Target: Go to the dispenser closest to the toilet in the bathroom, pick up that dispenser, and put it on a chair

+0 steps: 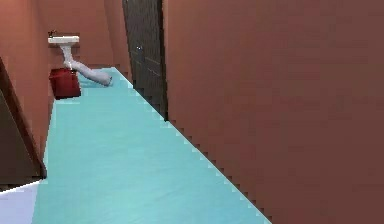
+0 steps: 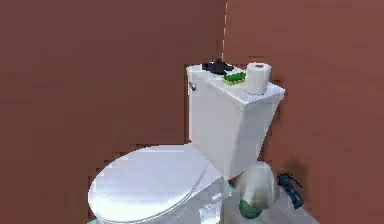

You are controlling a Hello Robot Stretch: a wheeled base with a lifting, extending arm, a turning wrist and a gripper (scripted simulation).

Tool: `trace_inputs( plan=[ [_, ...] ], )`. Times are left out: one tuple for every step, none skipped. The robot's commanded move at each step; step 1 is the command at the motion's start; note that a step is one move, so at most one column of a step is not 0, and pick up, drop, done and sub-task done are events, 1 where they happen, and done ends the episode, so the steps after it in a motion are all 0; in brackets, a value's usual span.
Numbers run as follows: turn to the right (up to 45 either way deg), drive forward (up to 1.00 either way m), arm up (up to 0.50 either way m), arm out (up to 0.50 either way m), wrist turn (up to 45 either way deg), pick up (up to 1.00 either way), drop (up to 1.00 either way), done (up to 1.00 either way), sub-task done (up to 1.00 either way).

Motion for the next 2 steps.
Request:
trace_inputs(
  plan=[
    [45.0, 0.00, 0.00, 0.00, 0.0, 0.00, 0.00, 0.00, 0.00],
    [45.0, 0.00, 0.00, 0.00, 0.0, 0.00, 0.00, 0.00, 0.00]
  ],
)
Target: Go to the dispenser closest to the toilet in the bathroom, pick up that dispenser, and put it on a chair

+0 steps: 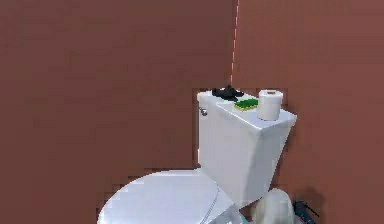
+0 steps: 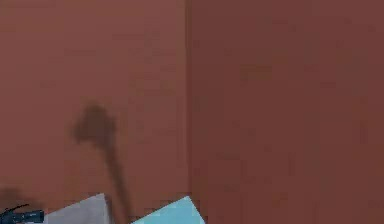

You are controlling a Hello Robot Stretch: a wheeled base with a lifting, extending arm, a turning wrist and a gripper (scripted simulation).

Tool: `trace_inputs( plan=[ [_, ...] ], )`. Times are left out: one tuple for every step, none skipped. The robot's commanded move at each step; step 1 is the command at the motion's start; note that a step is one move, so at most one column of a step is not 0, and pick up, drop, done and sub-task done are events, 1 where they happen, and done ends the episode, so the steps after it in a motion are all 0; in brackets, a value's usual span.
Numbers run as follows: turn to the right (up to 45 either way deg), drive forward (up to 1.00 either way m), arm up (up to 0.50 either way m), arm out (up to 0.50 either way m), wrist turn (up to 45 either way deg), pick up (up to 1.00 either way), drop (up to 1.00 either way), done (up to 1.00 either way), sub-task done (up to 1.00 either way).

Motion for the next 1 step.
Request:
trace_inputs(
  plan=[
    [45.0, 0.00, 0.00, 0.00, 0.0, 0.00, 0.00, 0.00, 0.00]
  ],
)
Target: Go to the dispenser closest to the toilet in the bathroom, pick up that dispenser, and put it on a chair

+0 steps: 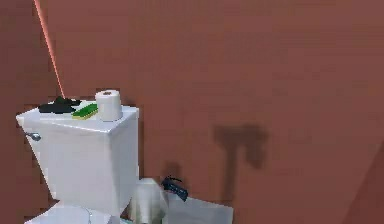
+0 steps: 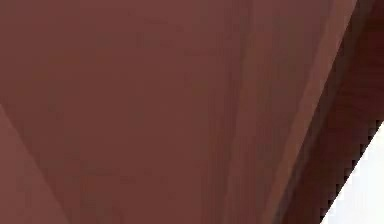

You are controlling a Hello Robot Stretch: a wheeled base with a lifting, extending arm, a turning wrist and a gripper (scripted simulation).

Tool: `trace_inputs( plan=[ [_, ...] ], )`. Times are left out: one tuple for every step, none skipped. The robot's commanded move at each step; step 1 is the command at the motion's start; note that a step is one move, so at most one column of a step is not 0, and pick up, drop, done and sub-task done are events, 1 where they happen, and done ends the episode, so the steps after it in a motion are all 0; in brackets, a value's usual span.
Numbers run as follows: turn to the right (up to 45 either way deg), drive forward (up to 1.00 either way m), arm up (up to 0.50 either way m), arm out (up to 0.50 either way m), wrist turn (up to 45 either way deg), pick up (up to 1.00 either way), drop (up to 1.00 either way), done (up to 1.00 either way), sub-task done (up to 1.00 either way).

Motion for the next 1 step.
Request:
trace_inputs(
  plan=[
    [42.0, 0.00, 0.00, 0.00, 0.0, 0.00, 0.00, 0.00, 0.00]
  ],
)
